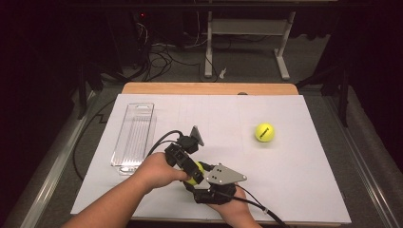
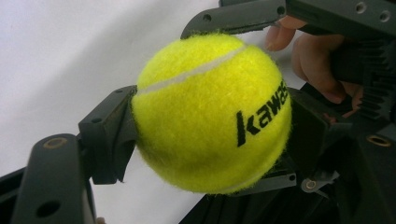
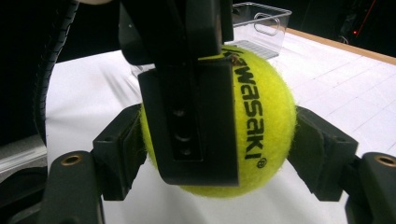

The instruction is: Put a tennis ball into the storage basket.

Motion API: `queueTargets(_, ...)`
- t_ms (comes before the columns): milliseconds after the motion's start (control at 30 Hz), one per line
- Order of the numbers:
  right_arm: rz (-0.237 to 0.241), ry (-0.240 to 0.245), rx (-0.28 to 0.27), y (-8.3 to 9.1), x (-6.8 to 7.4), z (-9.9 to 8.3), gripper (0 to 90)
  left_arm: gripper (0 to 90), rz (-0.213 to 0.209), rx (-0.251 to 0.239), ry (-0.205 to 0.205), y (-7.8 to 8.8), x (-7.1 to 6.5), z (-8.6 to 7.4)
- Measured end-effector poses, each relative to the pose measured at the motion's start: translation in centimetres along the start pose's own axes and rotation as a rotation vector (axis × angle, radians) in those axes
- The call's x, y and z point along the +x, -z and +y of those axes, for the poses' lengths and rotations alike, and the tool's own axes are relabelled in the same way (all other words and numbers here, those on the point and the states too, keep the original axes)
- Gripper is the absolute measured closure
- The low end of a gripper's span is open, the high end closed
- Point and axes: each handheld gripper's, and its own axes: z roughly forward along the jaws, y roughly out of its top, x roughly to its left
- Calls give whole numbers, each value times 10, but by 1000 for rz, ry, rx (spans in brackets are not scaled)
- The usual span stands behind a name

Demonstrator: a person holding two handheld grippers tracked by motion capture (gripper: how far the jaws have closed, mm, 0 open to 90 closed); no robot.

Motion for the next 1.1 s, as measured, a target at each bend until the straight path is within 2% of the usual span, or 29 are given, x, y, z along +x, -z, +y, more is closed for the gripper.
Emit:
queueTargets(200,-4,3,-6,0,0,0,268,264,1,-8,-6,0,-1,0)
queueTargets(533,-2,5,-1,0,0,-1,263,267,5,6,-5,0,-1,0)
queueTargets(567,6,-6,-19,0,-1,-1,212,266,10,-8,0,1,-1,1)
queueTargets(600,6,-6,-19,0,-1,-1,212,266,10,-8,0,1,-1,1)
queueTargets(633,5,-21,-33,0,-2,0,143,266,10,-14,10,2,0,2)
queueTargets(667,5,-21,-33,0,-2,0,143,267,10,-14,10,2,0,2)
queueTargets(700,-1,-19,-37,0,-2,1,62,267,16,-19,9,4,1,2)
queueTargets(733,-1,-19,-37,0,-2,1,62,267,16,-19,9,4,1,2)
queueTargets(767,-14,-18,-30,0,-2,0,22,266,16,-22,14,5,2,3)
queueTargets(1067,-32,-13,-22,3,-6,0,4,266,33,-37,19,13,15,6)
queueTargets(1100,-34,-9,-19,3,-6,0,4,266,46,-38,23,13,17,6)
